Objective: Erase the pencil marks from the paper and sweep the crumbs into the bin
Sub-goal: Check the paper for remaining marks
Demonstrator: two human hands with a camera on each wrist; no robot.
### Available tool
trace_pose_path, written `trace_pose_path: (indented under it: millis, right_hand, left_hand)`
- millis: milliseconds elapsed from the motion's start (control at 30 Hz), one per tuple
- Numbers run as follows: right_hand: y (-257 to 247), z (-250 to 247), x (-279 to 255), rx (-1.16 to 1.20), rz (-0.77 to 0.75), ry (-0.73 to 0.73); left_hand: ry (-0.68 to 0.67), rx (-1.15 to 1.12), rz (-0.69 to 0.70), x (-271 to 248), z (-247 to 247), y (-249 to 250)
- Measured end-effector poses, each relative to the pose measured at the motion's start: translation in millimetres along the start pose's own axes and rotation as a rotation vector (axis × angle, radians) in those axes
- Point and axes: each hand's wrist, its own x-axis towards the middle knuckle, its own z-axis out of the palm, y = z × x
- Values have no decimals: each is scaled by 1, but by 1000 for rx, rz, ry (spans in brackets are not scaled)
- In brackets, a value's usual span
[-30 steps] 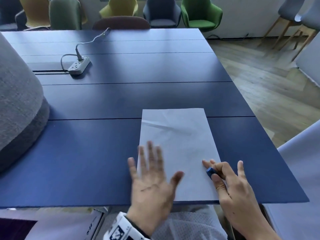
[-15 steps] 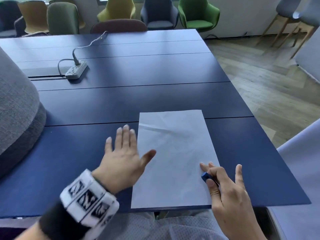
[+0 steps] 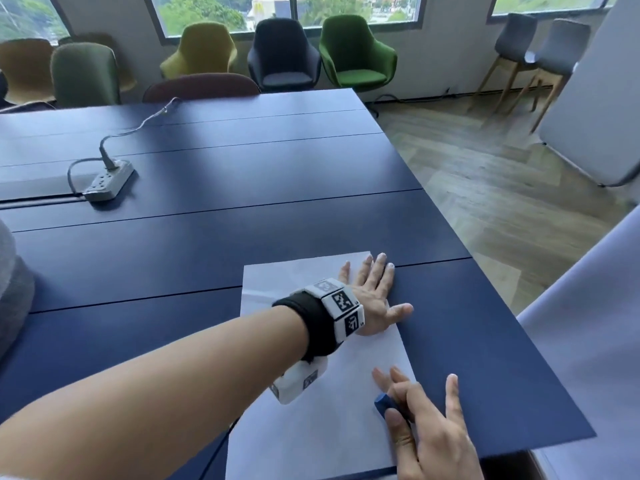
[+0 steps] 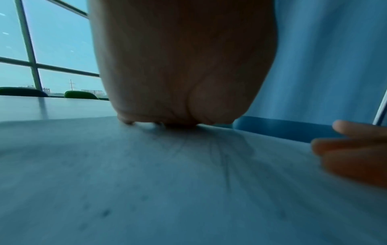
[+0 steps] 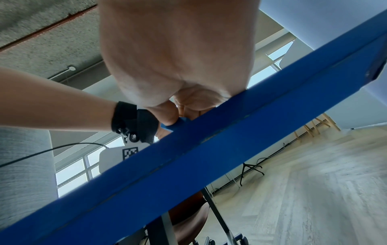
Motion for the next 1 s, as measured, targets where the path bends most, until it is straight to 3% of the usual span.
trace_pose_path:
  millis: [233,400,567,767,1000]
  right_hand:
    - [-9,-5,4,57,-113,52]
    - [-11,-1,-3,38,-113,87]
    - [-27,2,-8,-68,-111,170]
    - [-31,10,-9,-158,-173,208]
    - [-43,15,-12,-307,-146,279]
  left_hand:
    - [20,-62,-43,-27,13,-32]
    - [18,-74,-74,-37,12,-58]
    - [-9,-24,-129,-31,2,-49]
    - [-6,29,-28,-29,10,-26]
    - [26,14,-115,-28,6,-62]
